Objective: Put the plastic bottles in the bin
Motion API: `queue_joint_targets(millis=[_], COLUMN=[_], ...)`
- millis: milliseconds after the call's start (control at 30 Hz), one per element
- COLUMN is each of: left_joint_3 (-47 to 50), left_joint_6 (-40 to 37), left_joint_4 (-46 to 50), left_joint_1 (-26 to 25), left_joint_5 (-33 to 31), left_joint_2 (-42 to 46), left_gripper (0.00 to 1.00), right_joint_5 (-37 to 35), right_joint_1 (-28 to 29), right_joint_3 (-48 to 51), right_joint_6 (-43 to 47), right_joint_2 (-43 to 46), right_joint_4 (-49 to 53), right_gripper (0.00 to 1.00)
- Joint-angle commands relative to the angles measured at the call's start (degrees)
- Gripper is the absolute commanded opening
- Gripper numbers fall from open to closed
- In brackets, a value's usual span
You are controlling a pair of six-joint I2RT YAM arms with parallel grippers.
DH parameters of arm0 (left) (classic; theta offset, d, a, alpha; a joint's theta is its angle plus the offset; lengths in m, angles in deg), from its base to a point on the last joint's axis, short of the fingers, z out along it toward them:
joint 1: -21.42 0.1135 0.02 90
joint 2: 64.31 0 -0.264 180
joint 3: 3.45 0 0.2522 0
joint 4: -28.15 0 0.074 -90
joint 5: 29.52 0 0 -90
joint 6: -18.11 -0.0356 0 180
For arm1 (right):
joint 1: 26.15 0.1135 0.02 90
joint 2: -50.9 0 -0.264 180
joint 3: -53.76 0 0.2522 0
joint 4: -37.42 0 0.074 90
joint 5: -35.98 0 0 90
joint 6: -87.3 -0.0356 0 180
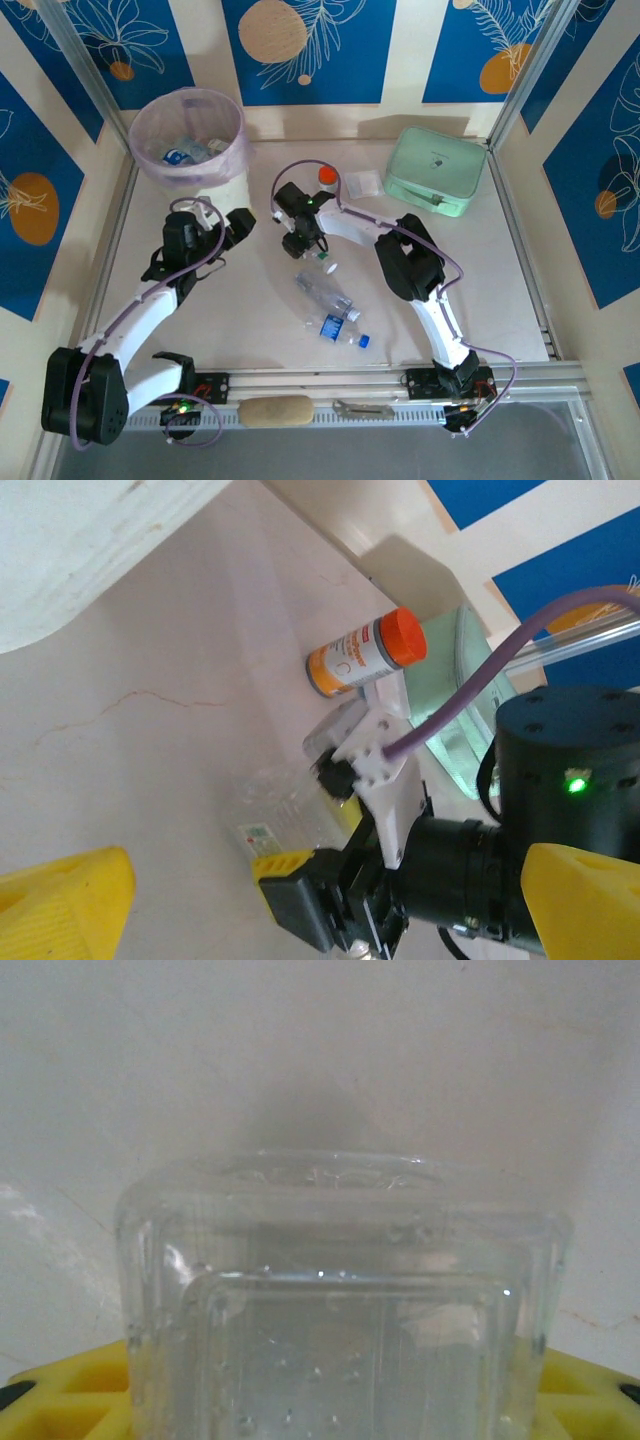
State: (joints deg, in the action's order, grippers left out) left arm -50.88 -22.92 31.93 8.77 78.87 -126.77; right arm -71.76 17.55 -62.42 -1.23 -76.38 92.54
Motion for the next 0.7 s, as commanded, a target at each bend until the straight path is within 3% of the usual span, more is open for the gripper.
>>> queue_joint_targets(millis=[0, 333, 500, 667], left_joint_3=[-2.67, -4.81, -7.16, -10.26], left_joint_6=[-2.4, -3.77, -3.36, -3.29], left_joint_4=[-0.21, -3.86, -7.03, -9.8], left_joint_1=[-1.87, -10.12, -15.79, -19.95], left_joint_5=[0.06, -2.35, -2.49, -1.52], left_joint_2=[-0.56, -4.6, -9.2, -14.22], left_gripper=[0.99, 0.99, 1.0, 1.0], right_joint_5=[3.86, 14.2, 20.16, 20.73], right_joint_1=[-2.39, -9.14, -11.47, -11.84], right_joint_3=[-2.89, -1.43, 4.72, 10.34], right_joint_6=[-7.36, -26.75, -34.69, -38.97], right_joint_2=[4.65, 14.45, 20.24, 24.62], right_joint_4=[0.54, -0.16, -7.07, -12.65], right_gripper=[0.53, 0.51, 0.5, 0.49])
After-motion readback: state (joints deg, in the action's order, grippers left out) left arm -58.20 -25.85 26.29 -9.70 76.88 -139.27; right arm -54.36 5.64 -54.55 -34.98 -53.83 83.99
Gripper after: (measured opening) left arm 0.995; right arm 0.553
